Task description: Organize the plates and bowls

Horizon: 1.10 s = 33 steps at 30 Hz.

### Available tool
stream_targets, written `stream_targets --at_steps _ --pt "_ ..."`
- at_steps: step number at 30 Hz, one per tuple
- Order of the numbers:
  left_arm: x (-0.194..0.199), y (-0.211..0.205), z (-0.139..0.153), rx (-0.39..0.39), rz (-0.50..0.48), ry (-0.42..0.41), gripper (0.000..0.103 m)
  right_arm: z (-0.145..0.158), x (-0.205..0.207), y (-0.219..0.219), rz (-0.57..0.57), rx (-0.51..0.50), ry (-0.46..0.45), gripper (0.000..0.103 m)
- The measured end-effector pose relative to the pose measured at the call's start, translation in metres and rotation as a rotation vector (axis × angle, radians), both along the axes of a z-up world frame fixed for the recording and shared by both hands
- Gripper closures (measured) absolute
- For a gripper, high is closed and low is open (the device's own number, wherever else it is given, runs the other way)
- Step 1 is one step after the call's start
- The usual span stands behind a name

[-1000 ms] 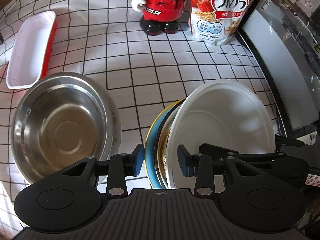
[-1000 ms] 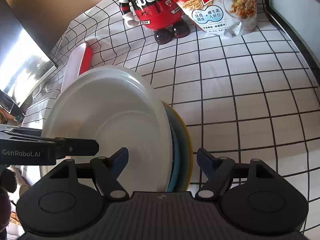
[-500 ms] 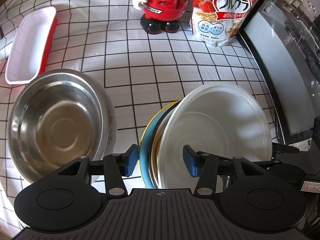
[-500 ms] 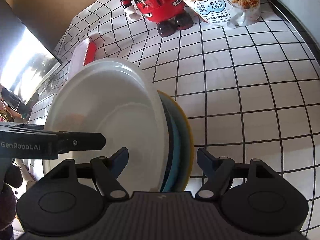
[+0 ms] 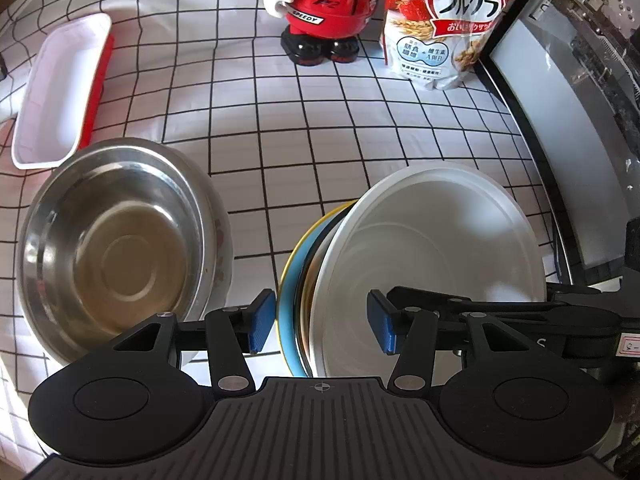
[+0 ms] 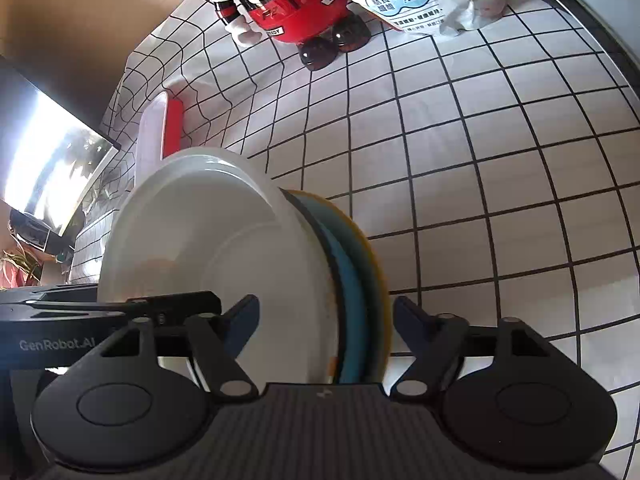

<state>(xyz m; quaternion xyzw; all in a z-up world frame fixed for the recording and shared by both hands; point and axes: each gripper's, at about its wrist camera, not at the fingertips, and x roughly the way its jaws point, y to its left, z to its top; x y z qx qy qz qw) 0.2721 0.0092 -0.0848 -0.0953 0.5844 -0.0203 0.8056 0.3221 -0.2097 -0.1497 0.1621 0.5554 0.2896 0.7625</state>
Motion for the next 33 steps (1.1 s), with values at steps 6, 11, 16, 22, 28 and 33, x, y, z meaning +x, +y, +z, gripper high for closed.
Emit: stream_targets --at_steps 6,11,16,22,28,33 --pt "0.0 0.002 0.0 -0.003 -0.001 0.002 0.049 0.002 0.001 0.002 0.02 0.008 -0.002 0.037" --pt "0.002 0.001 -0.001 -0.005 -0.018 0.005 0.049 0.002 0.001 0.002 0.029 0.011 -0.007 0.037" --pt "0.007 0.008 -0.006 -0.064 0.007 0.02 0.049 0.003 0.001 0.001 0.024 0.011 -0.003 0.037" --pt "0.006 0.007 -0.007 -0.076 0.002 0.021 0.049 0.003 0.0 0.001 0.029 0.01 -0.007 0.037" --pt "0.007 0.003 -0.009 -0.075 -0.028 0.024 0.05 0.008 0.002 -0.001 0.038 -0.012 -0.001 0.037" --pt "0.012 -0.005 -0.019 -0.031 -0.045 0.057 0.052 0.012 0.002 -0.006 0.034 -0.001 -0.032 0.037"
